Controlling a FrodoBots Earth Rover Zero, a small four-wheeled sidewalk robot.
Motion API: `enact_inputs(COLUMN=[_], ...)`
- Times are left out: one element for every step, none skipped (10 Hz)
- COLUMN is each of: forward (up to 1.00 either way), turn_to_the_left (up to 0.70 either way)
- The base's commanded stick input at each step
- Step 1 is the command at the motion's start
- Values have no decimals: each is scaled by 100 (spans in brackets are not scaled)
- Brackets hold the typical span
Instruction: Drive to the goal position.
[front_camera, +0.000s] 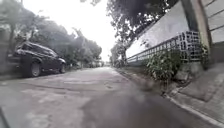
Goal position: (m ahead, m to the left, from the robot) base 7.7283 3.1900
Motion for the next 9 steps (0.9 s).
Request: enact_inputs(forward=[70, 70, 70, 70, 70, 70, 70, 70, 70], turn_to_the_left=[0, 0, 0, 0, 0, 0, 0, 0, 0])
